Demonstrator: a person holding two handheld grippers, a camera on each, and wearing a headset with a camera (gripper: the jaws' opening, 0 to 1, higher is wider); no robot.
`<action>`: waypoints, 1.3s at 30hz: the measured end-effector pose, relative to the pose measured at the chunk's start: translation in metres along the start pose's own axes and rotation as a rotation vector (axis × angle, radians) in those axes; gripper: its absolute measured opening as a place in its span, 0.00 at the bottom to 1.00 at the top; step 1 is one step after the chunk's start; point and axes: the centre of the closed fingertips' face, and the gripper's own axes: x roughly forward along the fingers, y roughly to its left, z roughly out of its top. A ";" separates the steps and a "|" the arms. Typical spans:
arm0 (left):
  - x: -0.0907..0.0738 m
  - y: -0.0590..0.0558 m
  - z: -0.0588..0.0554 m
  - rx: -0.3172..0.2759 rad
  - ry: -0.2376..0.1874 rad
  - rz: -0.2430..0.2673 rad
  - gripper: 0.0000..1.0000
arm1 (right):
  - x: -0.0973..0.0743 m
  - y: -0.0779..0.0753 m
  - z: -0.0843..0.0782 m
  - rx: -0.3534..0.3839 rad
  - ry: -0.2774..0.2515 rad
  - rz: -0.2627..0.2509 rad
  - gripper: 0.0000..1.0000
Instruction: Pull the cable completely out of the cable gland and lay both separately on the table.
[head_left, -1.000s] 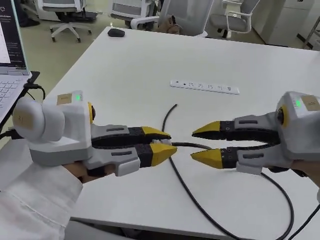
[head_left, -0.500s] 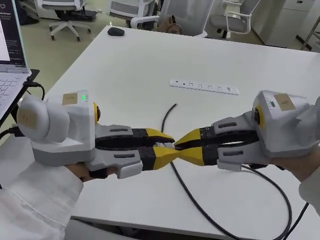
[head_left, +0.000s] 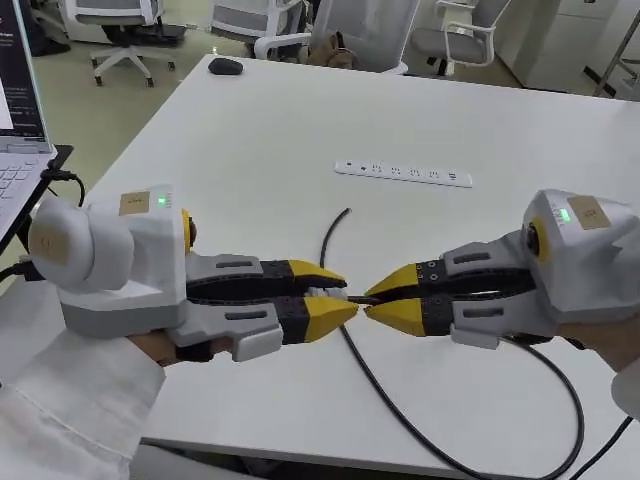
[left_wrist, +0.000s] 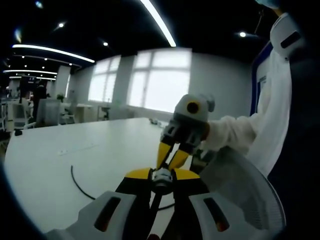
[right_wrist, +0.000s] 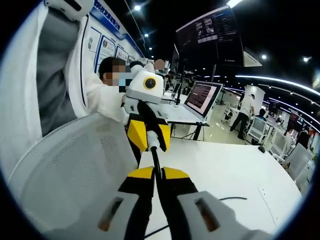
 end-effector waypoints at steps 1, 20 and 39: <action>0.000 0.000 0.000 0.000 0.000 0.000 0.17 | -0.003 -0.001 -0.002 0.006 0.001 -0.007 0.04; 0.001 -0.002 0.000 -0.011 0.000 -0.006 0.17 | -0.026 -0.003 -0.016 0.065 0.010 -0.081 0.06; 0.003 -0.007 -0.005 -0.001 0.026 -0.025 0.17 | 0.000 0.002 0.009 0.039 -0.054 -0.019 0.19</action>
